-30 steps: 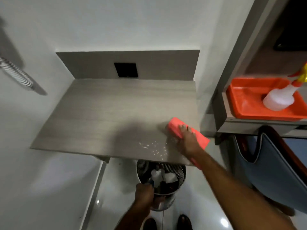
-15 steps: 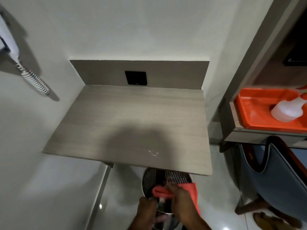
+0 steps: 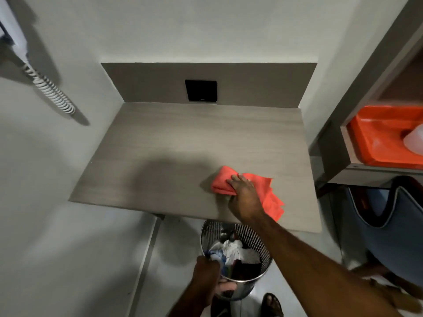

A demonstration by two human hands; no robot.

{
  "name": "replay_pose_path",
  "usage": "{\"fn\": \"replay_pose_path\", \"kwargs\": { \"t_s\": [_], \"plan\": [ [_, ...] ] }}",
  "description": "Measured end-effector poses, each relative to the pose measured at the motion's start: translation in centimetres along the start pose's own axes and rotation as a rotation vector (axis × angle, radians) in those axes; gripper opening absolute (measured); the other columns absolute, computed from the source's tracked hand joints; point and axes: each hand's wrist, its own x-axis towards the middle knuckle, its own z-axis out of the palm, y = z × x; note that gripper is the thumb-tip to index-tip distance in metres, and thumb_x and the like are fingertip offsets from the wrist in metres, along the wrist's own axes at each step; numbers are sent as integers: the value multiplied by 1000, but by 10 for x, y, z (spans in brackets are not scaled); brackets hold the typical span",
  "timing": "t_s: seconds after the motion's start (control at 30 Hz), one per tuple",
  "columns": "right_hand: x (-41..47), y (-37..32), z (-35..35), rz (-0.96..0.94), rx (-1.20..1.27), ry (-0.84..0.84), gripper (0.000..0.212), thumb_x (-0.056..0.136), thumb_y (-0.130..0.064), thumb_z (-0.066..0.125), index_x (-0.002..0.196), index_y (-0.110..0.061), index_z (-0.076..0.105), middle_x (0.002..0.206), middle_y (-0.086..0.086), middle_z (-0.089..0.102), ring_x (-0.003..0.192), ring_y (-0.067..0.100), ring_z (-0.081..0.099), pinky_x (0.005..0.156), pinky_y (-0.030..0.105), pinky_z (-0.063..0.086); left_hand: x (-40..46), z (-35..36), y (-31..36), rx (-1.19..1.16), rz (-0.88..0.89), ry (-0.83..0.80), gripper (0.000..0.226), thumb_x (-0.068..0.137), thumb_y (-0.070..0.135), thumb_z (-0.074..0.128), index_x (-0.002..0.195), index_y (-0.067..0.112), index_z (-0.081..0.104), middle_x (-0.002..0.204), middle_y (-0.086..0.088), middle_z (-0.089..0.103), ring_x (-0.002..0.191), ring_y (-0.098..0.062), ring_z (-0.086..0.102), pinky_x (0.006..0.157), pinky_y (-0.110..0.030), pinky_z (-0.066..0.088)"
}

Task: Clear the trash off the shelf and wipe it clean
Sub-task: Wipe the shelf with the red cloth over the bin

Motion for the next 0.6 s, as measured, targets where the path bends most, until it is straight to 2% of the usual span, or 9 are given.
{"fn": "replay_pose_path", "kwargs": {
  "t_s": [0.13,0.2,0.27,0.37,0.43,0.47,0.53,0.6],
  "plan": [
    [-49,-9,33,-133,133,4,69,62,16,57,125,-12,67,142,7,56,140,20,38,115,31,15,4,-23,-5,18,16,-45,25,97,10,54,121,4,59,123,-24,65,95,-37,71,62,-46,65],
    [-87,-12,49,-163,193,-25,69,58,17,57,119,-13,71,133,6,64,133,16,47,114,34,24,9,-32,-12,33,36,-61,23,98,14,53,116,4,64,118,-21,70,93,-36,74,61,-43,64],
    [-125,-1,66,-145,227,-96,62,62,13,54,113,-17,72,118,8,73,118,23,63,104,30,43,17,-36,-21,43,35,-84,24,98,20,57,116,6,62,116,-17,72,90,-34,76,62,-43,64],
    [-163,34,90,-8,212,-116,61,61,10,58,113,-17,73,112,7,74,107,24,67,94,22,46,42,-33,-43,76,9,-42,33,92,33,65,115,11,56,105,-15,74,75,-31,78,54,-41,63],
    [-168,60,105,113,262,-8,63,57,18,62,111,-13,74,104,7,76,97,21,69,91,12,43,69,-22,-61,135,16,7,40,91,34,66,124,17,51,110,-14,71,79,-33,77,51,-43,63],
    [-167,73,114,179,293,44,60,61,20,62,111,-11,74,103,8,76,95,19,69,90,9,43,87,-16,-72,149,23,30,44,91,29,66,129,17,46,117,-15,67,86,-36,75,54,-48,63],
    [-159,98,135,276,314,119,47,75,15,62,113,-11,72,102,8,76,92,21,70,86,16,48,128,-5,-94,167,9,49,53,90,16,67,136,11,42,128,-19,60,100,-42,69,68,-60,62],
    [-155,127,162,321,295,155,37,85,4,61,115,-15,70,100,5,75,90,21,70,81,23,54,167,3,-112,130,-57,16,44,95,20,62,135,10,47,130,-23,61,100,-46,69,72,-63,61]
  ]
}}
